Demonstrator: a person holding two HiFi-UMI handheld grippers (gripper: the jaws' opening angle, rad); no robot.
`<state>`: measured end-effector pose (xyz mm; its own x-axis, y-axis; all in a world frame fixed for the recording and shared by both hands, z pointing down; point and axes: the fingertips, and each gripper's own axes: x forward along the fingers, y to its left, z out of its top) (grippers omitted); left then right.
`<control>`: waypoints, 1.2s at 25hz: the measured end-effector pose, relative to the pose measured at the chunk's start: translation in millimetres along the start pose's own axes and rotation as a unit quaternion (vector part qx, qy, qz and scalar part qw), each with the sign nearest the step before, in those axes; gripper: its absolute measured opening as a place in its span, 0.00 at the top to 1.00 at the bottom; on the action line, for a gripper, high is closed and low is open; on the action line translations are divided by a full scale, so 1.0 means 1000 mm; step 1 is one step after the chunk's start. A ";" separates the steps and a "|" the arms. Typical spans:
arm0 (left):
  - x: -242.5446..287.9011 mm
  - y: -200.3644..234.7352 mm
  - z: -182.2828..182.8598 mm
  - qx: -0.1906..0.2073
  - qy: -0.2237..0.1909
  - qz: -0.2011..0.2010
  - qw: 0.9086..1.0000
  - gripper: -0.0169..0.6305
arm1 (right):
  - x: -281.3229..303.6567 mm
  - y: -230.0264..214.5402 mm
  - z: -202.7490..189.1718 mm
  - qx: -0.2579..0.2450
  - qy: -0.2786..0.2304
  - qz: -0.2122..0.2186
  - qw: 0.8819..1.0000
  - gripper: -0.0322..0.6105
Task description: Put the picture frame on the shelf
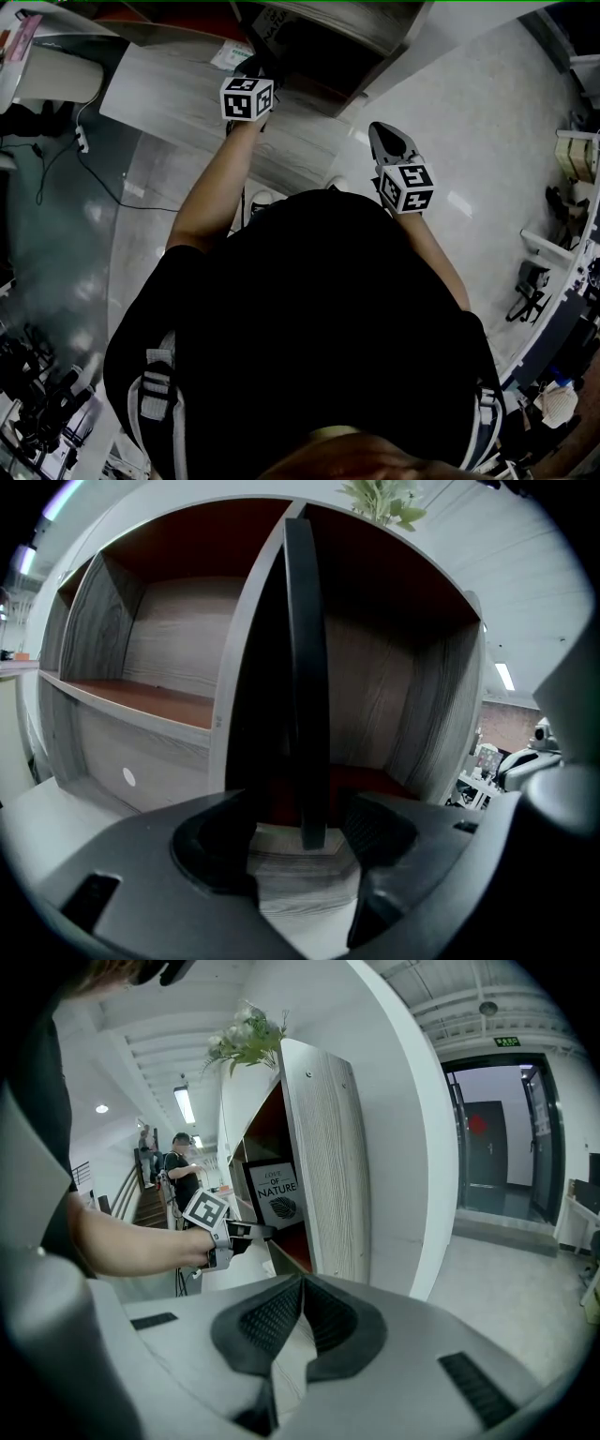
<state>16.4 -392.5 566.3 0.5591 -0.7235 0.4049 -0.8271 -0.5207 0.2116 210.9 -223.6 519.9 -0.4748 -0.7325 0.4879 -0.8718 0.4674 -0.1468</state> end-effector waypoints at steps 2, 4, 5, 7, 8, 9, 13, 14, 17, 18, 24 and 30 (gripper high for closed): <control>-0.006 0.002 -0.003 0.000 0.005 -0.002 1.000 0.57 | 0.000 0.004 0.001 0.001 -0.002 0.002 1.000 0.92; -0.011 0.003 -0.006 0.004 0.008 -0.003 1.000 0.57 | 0.001 0.007 0.003 0.001 -0.003 0.002 1.000 0.92; -0.014 0.003 -0.006 0.009 0.009 -0.004 1.000 0.57 | 0.001 0.008 0.003 0.001 -0.003 0.002 1.000 0.92; -0.020 0.004 -0.007 0.019 0.011 -0.005 1.000 0.57 | 0.001 0.011 0.003 0.003 -0.005 0.001 1.000 0.92; -0.023 0.004 -0.008 0.023 0.012 -0.006 1.000 0.57 | 0.001 0.012 0.004 0.006 -0.006 0.001 1.000 0.92; -0.026 0.004 -0.009 0.025 0.014 -0.007 1.000 0.57 | 0.001 0.013 0.004 0.010 -0.007 0.000 1.000 0.92; -0.036 0.004 -0.018 0.027 0.022 -0.013 0.999 0.57 | 0.000 0.016 0.004 0.021 -0.011 -0.002 1.000 0.92; -0.039 0.004 -0.020 0.027 0.024 -0.014 0.999 0.57 | 0.000 0.017 0.005 0.022 -0.012 -0.002 1.000 0.92; -0.049 0.003 -0.028 0.025 0.027 -0.015 0.999 0.57 | 0.001 0.023 0.007 0.021 -0.015 0.000 1.000 0.92; -0.052 0.003 -0.032 0.026 0.030 -0.015 0.999 0.57 | 0.001 0.025 0.007 0.020 -0.017 0.000 1.000 0.92; -0.068 0.000 -0.052 0.035 0.047 -0.016 0.998 0.62 | 0.003 0.027 0.014 0.024 -0.027 -0.003 0.999 0.92; -0.092 0.010 -0.058 0.046 0.048 -0.001 0.998 0.74 | 0.003 0.033 0.017 0.025 -0.033 -0.002 0.999 0.92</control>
<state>-46.3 -305.1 582.9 0.5487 -0.6784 0.4886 -0.8150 -0.5643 0.1317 179.0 -219.2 502.0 -0.4771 -0.7660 0.4308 -0.8777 0.4406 -0.1884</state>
